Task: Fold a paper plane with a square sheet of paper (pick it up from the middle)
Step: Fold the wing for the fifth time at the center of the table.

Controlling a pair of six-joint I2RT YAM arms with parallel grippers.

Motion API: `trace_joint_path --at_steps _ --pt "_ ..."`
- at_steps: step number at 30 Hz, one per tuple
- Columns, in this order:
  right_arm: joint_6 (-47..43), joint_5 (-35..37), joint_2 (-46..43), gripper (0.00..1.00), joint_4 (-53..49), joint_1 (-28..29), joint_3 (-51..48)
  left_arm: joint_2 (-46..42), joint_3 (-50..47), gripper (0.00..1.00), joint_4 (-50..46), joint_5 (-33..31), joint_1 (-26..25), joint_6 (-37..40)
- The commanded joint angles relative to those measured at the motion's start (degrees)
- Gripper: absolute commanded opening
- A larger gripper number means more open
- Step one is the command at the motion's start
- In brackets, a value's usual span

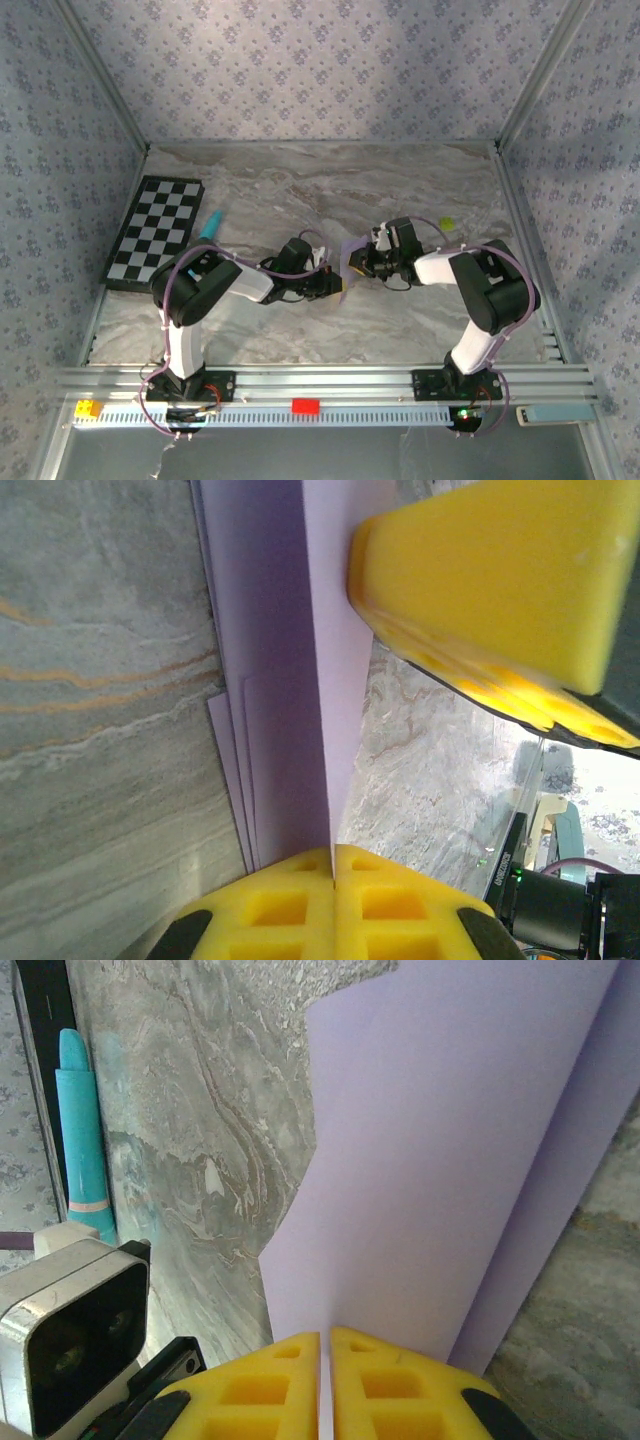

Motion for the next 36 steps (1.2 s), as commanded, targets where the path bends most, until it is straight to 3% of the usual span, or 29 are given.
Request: trace_joint_path --at_steps 1,20,36 --pt "-0.03 -0.68 0.86 0.11 0.65 -0.38 1.29 2.67 -0.97 0.0 -7.44 -0.89 0.68 -0.03" --pt "0.5 1.44 4.68 0.11 -0.27 -0.61 0.56 3.33 -0.96 0.0 -10.19 -1.89 0.81 -0.38" --pt "1.72 3.85 4.2 0.1 0.19 -1.19 -1.64 -0.25 -1.55 0.11 -13.08 -0.48 0.83 0.98"
